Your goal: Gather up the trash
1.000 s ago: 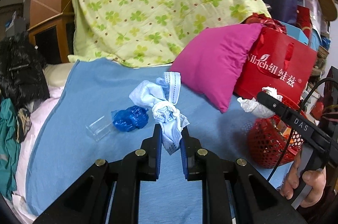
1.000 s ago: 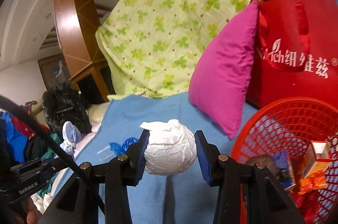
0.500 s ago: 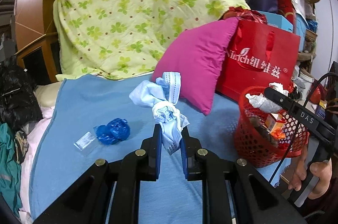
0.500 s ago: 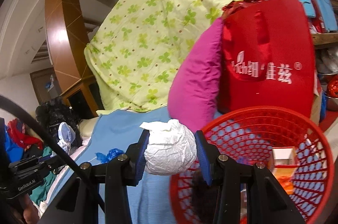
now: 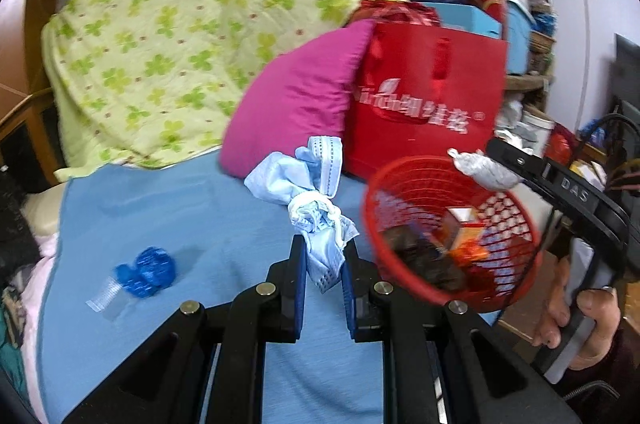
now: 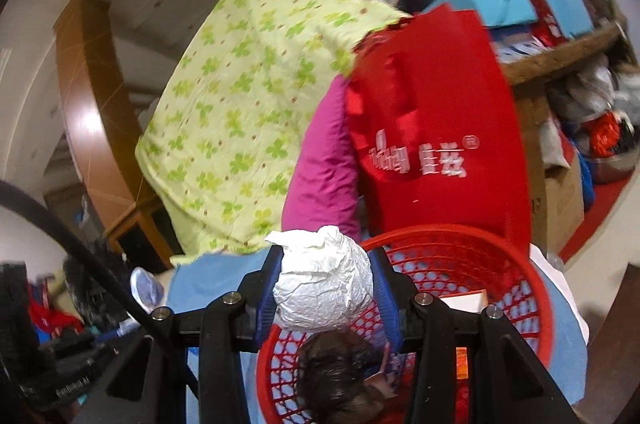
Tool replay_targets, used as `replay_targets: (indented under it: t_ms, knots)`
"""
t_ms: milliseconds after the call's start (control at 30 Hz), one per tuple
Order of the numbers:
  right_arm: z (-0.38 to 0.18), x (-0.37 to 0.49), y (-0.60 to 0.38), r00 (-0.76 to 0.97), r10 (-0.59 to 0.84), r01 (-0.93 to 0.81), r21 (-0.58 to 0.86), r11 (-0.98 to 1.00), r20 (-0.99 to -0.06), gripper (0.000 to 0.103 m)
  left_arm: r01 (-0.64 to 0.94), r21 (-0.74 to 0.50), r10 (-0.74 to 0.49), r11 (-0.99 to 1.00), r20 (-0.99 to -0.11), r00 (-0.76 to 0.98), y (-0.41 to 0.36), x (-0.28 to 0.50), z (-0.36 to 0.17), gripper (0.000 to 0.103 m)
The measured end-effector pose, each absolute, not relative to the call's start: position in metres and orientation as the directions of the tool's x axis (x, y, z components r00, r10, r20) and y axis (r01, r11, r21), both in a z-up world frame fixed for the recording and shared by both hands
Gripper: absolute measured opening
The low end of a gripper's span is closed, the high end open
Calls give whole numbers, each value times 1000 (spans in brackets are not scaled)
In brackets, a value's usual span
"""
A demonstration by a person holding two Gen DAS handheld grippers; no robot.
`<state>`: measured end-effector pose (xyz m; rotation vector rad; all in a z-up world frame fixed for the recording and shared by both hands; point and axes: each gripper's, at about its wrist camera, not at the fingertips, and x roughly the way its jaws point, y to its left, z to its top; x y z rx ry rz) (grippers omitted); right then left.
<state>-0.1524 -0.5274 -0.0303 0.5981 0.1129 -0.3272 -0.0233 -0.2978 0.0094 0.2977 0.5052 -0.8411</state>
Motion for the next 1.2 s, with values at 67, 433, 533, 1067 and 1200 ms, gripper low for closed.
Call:
replay_targets:
  t_ms: [67, 433, 533, 1067, 1200]
  knots:
    - [-35, -159, -540, 943, -267, 331, 585, 740, -197, 48, 799, 35, -659, 600, -544, 519, -311, -28, 10, 17]
    - [-58, -161, -580, 932, -267, 357, 744, 565, -245, 50, 889, -60, -733, 454, -592, 334, -379, -35, -2, 22]
    - [-66, -155, -585, 924, -257, 379, 758, 531, -282, 65, 883, -63, -727, 465, -597, 340, -387, -33, -8, 49]
    - [-26, -121, -513, 949, -255, 314, 600, 736, -184, 65, 707, -138, -609, 694, -637, 473, -251, 26, -46, 56]
    - [-14, -103, -476, 968, -209, 251, 541, 803, -139, 65, 609, -117, -520, 785, -658, 544, -192, 45, -62, 55]
